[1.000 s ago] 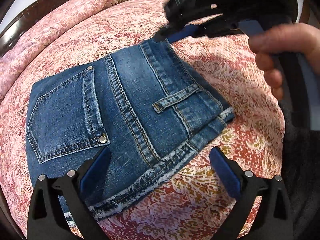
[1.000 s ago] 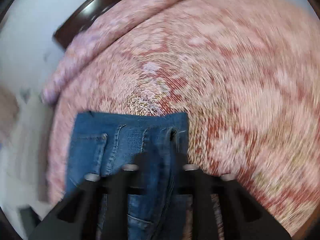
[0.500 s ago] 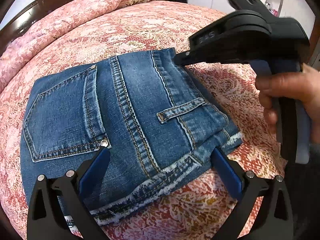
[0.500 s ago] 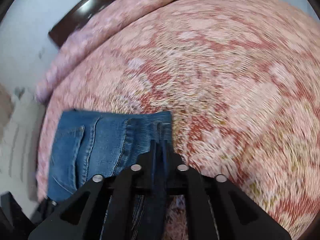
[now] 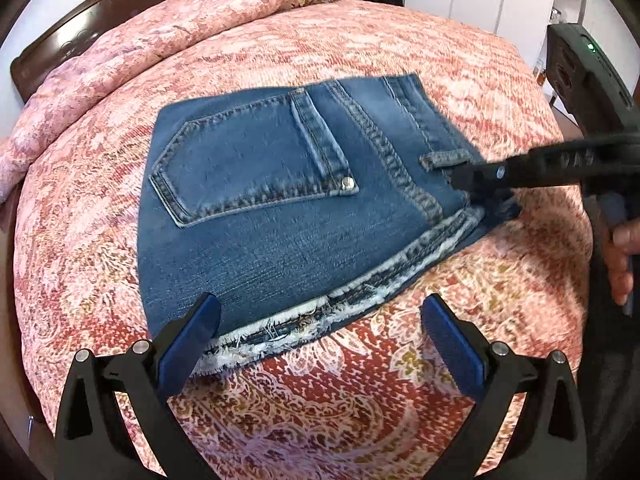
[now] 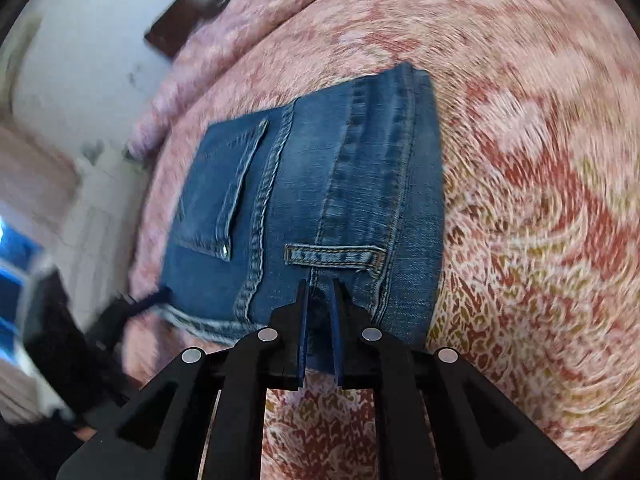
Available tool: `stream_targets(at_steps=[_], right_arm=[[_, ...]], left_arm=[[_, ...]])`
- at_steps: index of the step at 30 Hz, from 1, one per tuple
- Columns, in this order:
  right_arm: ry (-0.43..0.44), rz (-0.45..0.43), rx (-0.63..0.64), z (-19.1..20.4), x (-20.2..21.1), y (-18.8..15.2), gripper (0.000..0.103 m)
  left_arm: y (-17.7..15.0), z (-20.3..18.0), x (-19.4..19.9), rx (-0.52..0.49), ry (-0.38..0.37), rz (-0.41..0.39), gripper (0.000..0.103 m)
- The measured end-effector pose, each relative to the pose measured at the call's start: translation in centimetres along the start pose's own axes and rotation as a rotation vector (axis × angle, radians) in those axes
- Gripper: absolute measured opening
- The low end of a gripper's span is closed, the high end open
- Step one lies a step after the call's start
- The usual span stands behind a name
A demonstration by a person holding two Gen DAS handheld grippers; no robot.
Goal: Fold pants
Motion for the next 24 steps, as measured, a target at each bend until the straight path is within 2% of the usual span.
stream_targets(at_steps=[2,3,6,8,9,10,11,12,14,16,18,21,24], right_arm=[[-0.044,0.020,0.007,0.4,0.9,0.3,0.009],[-0.062,0.003,0.019,0.8,1.7,0.7,0.009],[-0.008,-0.087,0.030,2.5,4.6,2.1,0.009],[0.017,-0.048,0.026,3.1,4.1,1.7,0.009],[-0.013,-0.010,0.043,3.0,3.2,1.1,0.011],[-0.046,0.031,0.055,2.5,2.4,0.5,0.037],[-0.086,0.112,0.059,1.8,0.7,-0.7,0.043],[-0.075,0.120,0.052,1.8,0.2,-0.9,0.043],[-0.068,0.099,0.040,2.2,0.7,-0.6,0.047],[-0.023,0.035,-0.001,2.4,2.2,0.8,0.060],[-0.043,-0.023,-0.036,1.0,3.6,2.3,0.073],[-0.080,-0.056,-0.092,-1.6,4.2,4.5,0.073],[-0.088,-0.042,-0.142,-3.8,3.3,4.8,0.073]], left_arm=[[-0.1,-0.1,-0.3,-0.004,0.026,-0.001,0.101],[-0.2,-0.1,-0.3,0.004,0.030,-0.006,0.101],[-0.1,0.1,-0.5,0.038,0.012,-0.016,0.101],[0.0,0.3,-0.5,0.054,-0.001,-0.023,0.101],[-0.1,0.4,-0.4,0.059,-0.007,-0.026,0.101],[-0.1,0.5,-0.3,0.068,-0.019,-0.032,0.101],[-0.1,0.6,-0.1,0.079,-0.036,-0.040,0.101],[-0.1,0.8,0.1,0.097,-0.054,-0.049,0.101],[-0.1,1.2,0.5,0.154,-0.110,-0.071,0.101],[0.1,1.6,0.8,0.212,-0.162,-0.090,0.101],[0.2,1.8,0.8,0.244,-0.190,-0.097,0.101],[0.3,1.7,0.6,0.260,-0.202,-0.100,0.101],[0.4,1.8,0.6,0.285,-0.225,-0.106,0.101]])
Point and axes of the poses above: each gripper's, at about its wrist camera, not at the fingertips, and x roughly against the way its jaws point, z to its left, y to its top, the point moved 10 cm from there along -x, roughly the way its jaws point, and after that the axes turned 6 degrees about -y, right-handed, at the moved point
